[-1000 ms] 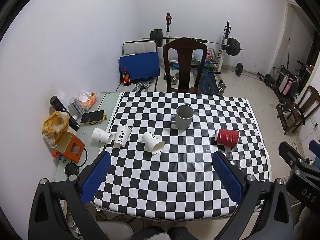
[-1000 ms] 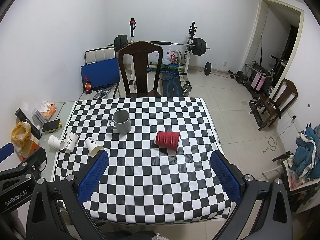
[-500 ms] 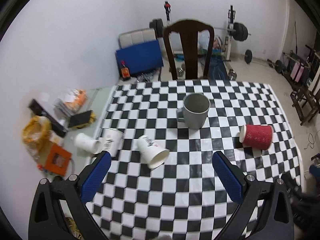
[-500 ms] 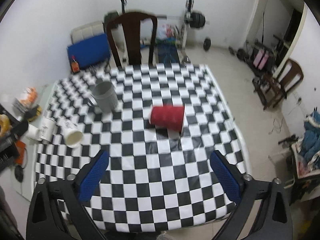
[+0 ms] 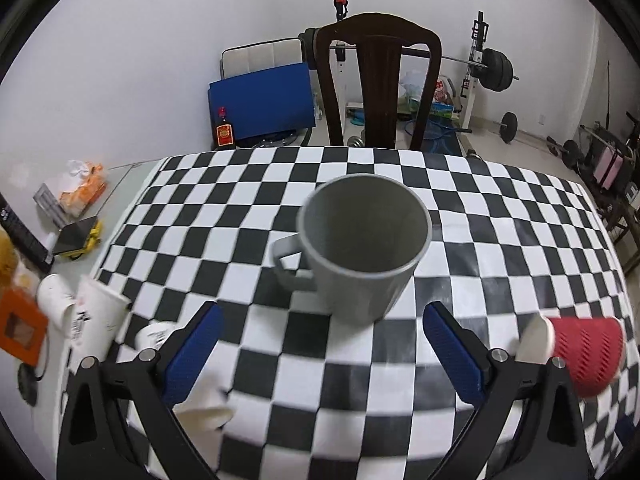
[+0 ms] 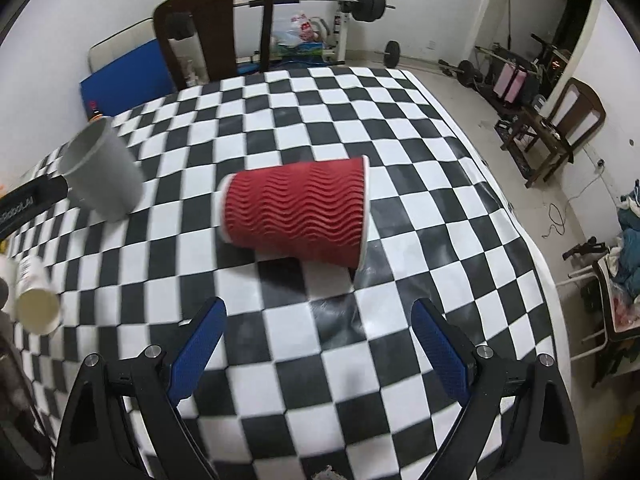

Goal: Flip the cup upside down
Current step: 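Move the left tool to the upright grey mug and grasp its body, then lift the grey mug with the left tool and rotate it upside down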

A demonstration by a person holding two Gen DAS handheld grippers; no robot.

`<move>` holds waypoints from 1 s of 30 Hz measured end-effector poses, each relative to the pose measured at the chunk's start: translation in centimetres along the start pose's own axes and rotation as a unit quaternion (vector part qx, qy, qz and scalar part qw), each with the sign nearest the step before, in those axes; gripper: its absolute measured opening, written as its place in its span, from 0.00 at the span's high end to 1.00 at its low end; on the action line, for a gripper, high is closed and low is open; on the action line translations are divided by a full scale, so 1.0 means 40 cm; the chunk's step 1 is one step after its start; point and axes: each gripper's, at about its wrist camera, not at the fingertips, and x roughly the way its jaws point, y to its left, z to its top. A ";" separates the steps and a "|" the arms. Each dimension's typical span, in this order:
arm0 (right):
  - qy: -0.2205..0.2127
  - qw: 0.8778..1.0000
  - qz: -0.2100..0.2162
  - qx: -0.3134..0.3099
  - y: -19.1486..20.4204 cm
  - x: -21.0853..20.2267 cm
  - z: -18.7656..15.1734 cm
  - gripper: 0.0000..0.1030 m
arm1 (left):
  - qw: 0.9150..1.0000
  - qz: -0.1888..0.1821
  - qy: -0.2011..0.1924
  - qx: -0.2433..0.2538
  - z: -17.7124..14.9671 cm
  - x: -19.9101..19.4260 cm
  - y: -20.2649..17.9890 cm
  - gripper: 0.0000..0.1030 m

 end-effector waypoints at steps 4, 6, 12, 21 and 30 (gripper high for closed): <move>0.004 1.000 -0.009 0.017 -0.025 0.062 0.004 0.08 | 1.000 0.000 -0.002 -0.006 -0.001 0.051 -0.019 0.01; 0.005 1.000 -0.012 0.021 -0.033 0.077 0.003 0.08 | 1.000 -0.001 -0.003 -0.012 -0.003 0.069 -0.024 0.01; 0.006 1.000 -0.020 0.018 -0.036 0.118 -0.006 0.08 | 1.000 0.000 -0.004 -0.012 0.006 0.114 -0.052 0.01; 0.014 0.999 -0.038 0.014 -0.022 0.144 -0.017 0.08 | 1.000 0.002 -0.019 0.007 0.023 0.146 -0.066 0.22; 0.008 0.999 -0.046 0.008 -0.024 0.101 -0.028 0.08 | 0.999 -0.001 -0.031 0.016 0.018 0.088 -0.038 0.23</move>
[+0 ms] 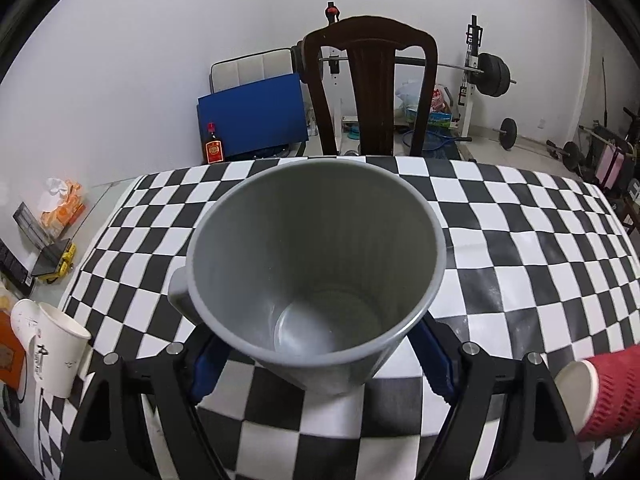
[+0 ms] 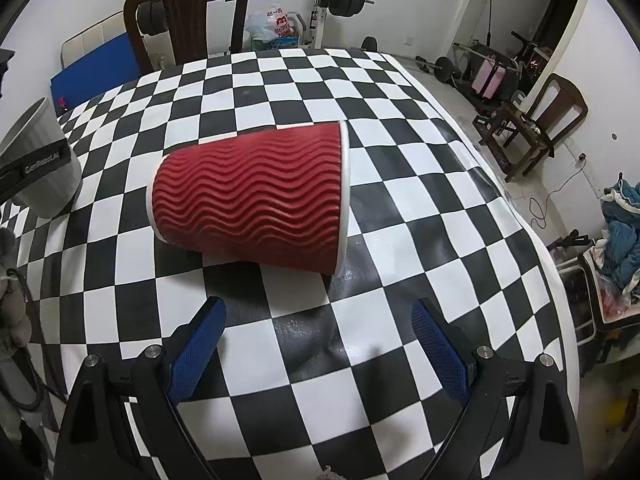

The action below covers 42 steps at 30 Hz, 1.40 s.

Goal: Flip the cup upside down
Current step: 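Lift the grey mug with the left tool and rotate it upside down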

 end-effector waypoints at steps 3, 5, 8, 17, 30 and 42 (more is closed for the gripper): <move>-0.001 1.000 0.001 -0.001 -0.002 -0.026 -0.005 0.08 | 1.000 -0.005 0.002 0.008 0.003 -0.058 0.019 0.23; 0.000 1.000 0.005 -0.006 -0.003 -0.051 -0.009 0.08 | 1.000 -0.011 0.009 0.013 0.000 -0.101 0.037 0.23; 0.008 1.000 0.006 -0.016 -0.003 -0.092 -0.017 0.08 | 0.999 -0.013 0.029 0.033 -0.015 -0.180 0.060 0.23; 0.066 0.996 0.021 -0.053 0.007 -0.223 -0.112 0.08 | 0.977 -0.043 0.188 0.094 -0.188 -0.368 0.126 0.23; 0.160 0.984 0.018 -0.079 -0.021 -0.235 -0.272 0.08 | 0.905 -0.091 0.406 0.092 -0.404 -0.331 0.021 0.23; 0.174 0.984 -0.009 -0.045 -0.099 -0.214 -0.252 0.08 | 0.897 -0.080 0.424 0.100 -0.340 -0.247 -0.097 0.22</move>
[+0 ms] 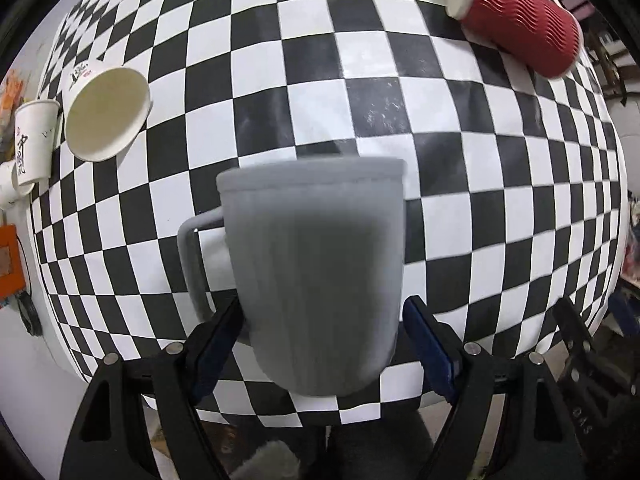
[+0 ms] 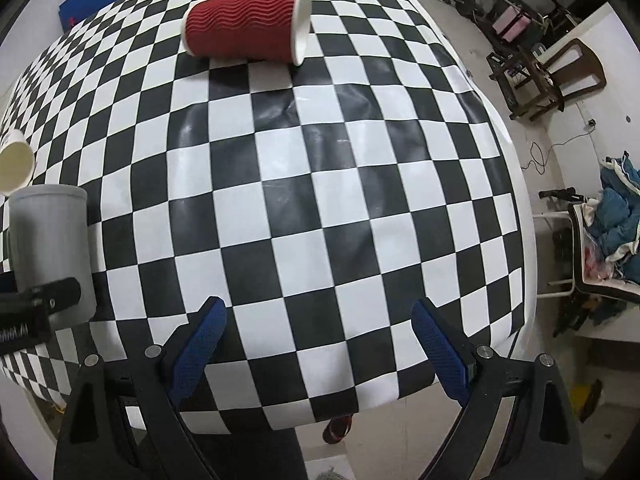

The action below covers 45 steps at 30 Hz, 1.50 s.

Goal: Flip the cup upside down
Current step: 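Lift the grey mug with the left tool and rotate it upside down, then grasp the inverted grey mug with the right tool while the left tool releases it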

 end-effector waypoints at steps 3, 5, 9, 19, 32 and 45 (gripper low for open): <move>-0.001 1.000 -0.005 0.000 -0.004 -0.006 0.015 0.08 | 1.000 0.003 -0.002 -0.001 0.017 -0.018 0.005 0.12; -0.002 1.000 -0.008 -0.002 -0.006 -0.015 0.023 0.08 | 1.000 -0.001 -0.005 -0.002 0.022 -0.033 0.009 0.09; -0.011 1.000 -0.015 -0.004 0.002 -0.043 0.031 0.08 | 0.999 -0.034 -0.022 -0.003 0.006 -0.078 0.051 0.05; -0.072 0.994 -0.020 -0.080 0.096 -0.217 0.037 0.07 | 0.985 -0.021 -0.168 0.020 -0.141 -0.279 0.178 0.00; -0.169 0.622 -0.228 -0.729 0.568 -0.227 -0.146 0.07 | 0.981 0.108 -0.129 -0.092 -0.290 -0.053 0.384 0.00; -0.268 -0.015 -0.307 -0.913 0.535 0.013 -0.245 0.09 | 0.956 0.095 -0.063 -0.270 -0.376 0.071 0.435 0.00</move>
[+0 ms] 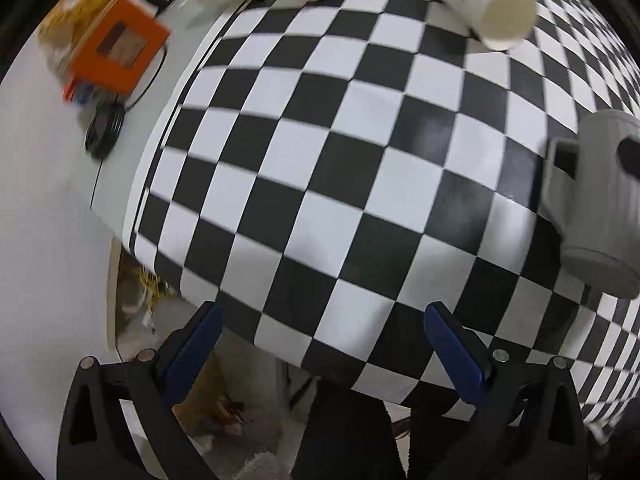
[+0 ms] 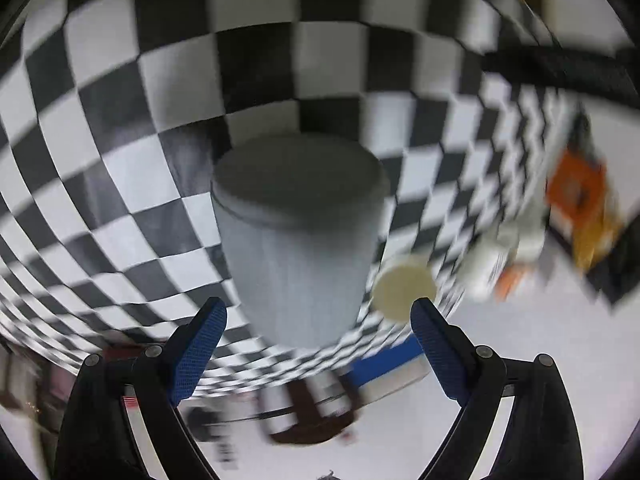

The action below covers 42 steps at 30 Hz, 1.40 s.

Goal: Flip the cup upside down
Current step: 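Grasp the inverted grey mug with the right tool while the left tool releases it, then carry the inverted grey mug with the right tool down toward the table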

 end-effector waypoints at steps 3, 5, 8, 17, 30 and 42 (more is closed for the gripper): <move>-0.006 1.000 -0.002 -0.027 0.011 0.040 0.055 0.16 | 1.000 0.002 0.010 -0.022 -0.015 0.002 0.008 0.00; -0.005 1.000 -0.003 -0.021 0.008 0.055 0.063 0.19 | 0.999 0.003 0.011 -0.030 -0.014 0.008 0.012 0.00; -0.006 0.999 0.028 0.025 -0.015 0.052 0.058 0.19 | 0.999 0.004 0.009 -0.036 -0.006 0.008 0.030 0.00; 0.037 0.938 0.187 0.290 -0.112 0.082 0.000 0.20 | 0.999 0.007 -0.028 -0.023 0.061 -0.046 0.034 0.00; 0.097 0.548 0.470 0.685 -0.054 0.220 -0.330 0.19 | 0.996 -0.009 -0.078 0.043 0.133 -0.129 -0.046 0.00; 0.114 0.272 0.565 0.770 0.111 0.287 -0.398 0.19 | 0.992 -0.032 -0.070 0.102 0.152 -0.127 -0.135 0.00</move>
